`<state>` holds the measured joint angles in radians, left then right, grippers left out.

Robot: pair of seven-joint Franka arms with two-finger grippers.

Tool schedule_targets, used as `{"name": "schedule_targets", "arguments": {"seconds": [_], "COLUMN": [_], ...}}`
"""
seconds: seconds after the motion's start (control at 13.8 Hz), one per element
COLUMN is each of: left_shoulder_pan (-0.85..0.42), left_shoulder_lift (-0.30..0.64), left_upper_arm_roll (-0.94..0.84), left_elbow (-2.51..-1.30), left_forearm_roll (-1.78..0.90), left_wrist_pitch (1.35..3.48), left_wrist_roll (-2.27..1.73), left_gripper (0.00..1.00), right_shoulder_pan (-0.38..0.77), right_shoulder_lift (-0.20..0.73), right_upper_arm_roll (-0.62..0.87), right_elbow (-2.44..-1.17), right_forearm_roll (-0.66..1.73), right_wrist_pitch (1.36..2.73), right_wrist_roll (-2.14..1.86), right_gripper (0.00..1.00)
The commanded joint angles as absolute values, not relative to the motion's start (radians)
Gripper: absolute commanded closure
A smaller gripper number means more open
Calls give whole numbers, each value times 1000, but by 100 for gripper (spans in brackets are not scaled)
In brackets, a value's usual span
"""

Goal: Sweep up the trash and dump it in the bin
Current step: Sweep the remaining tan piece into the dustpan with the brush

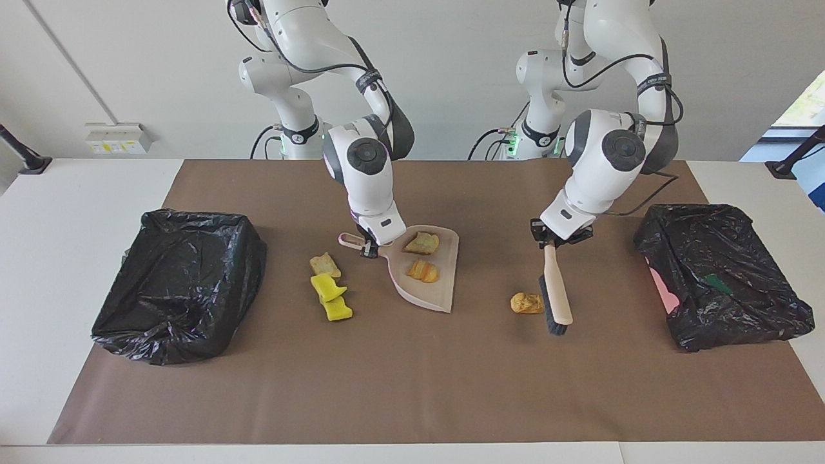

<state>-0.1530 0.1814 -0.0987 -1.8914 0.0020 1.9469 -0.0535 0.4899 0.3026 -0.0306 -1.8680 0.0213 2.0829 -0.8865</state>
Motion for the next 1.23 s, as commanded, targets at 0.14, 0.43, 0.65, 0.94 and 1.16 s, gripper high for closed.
{"name": "schedule_targets", "arguments": {"seconds": [0.14,0.43,0.65,0.94,1.16], "left_shoulder_pan": [-85,-98,-144,-254,-331], "left_shoulder_lift": [256,250,221,172,153], "left_upper_arm_roll": [-110,-115,-121,-123,-121], "left_elbow": [-1870,-1931,-1991,-2066,-2092], "left_forearm_roll": [103,120,112,91,-46], "left_wrist_pitch": [1985,1990,1994,2002,2032], "left_wrist_roll": [121,214,317,313,293], "left_gripper": [100,100,100,100,100], "right_shoulder_pan": [495,497,497,497,497], "right_shoulder_lift": [287,287,287,287,287], "right_upper_arm_roll": [-21,-21,-21,-21,-21], "right_elbow": [-1894,-1894,-1894,-1896,-1896], "right_forearm_roll": [28,28,28,29,28], "right_wrist_pitch": [2083,2085,2086,2086,2085], "right_wrist_roll": [-845,-844,-844,-844,-833], "right_gripper": [100,100,100,100,100]}}
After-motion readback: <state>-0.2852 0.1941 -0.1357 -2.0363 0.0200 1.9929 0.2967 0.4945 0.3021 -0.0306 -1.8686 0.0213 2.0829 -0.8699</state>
